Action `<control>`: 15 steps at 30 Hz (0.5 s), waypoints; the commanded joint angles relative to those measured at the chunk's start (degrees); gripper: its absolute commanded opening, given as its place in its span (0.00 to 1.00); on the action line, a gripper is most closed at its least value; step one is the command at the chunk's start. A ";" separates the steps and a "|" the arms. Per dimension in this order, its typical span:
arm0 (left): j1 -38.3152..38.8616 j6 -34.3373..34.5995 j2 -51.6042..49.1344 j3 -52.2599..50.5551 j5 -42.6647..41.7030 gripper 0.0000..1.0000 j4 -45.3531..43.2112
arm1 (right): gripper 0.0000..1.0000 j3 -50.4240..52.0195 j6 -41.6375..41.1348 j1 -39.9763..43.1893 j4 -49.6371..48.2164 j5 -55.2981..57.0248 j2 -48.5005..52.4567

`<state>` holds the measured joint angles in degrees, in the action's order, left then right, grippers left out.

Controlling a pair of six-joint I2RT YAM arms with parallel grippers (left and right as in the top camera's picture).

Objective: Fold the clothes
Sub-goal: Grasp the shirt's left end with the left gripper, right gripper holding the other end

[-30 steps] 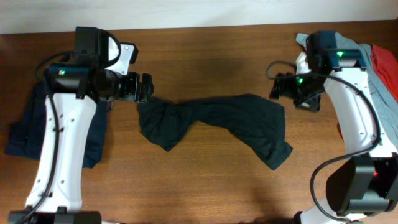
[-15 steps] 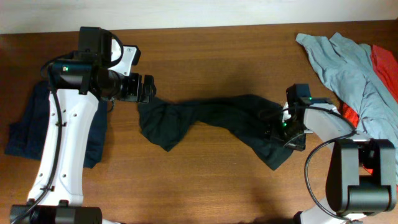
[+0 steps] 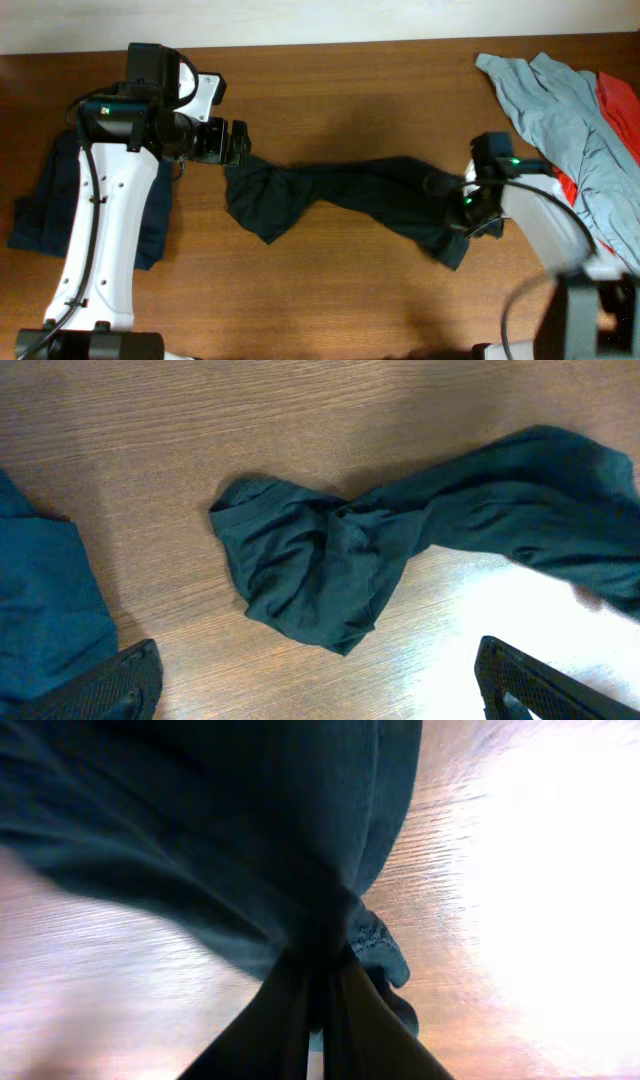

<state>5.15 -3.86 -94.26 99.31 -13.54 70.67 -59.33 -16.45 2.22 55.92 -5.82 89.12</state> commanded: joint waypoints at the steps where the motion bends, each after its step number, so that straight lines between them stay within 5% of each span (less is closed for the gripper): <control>1: 0.13 -0.92 -0.09 0.04 -0.92 0.99 0.22 | 0.05 -3.06 -0.04 0.07 0.26 0.28 -9.66; 3: 0.13 -0.92 -0.09 0.04 -0.94 0.99 0.59 | 0.21 -3.06 1.22 0.07 -0.87 0.35 -14.93; 5: 0.13 -0.94 -0.09 0.04 -1.81 0.99 0.57 | 0.04 -3.06 1.20 0.07 -1.05 0.28 -16.33; 15: 2.29 -1.07 -0.68 -0.07 -2.51 0.99 1.60 | 0.04 -3.04 1.20 0.07 -0.79 0.02 -16.39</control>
<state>6.42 -3.86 -94.30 99.31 -15.00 72.05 -61.82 -15.79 2.22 55.11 -5.82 72.90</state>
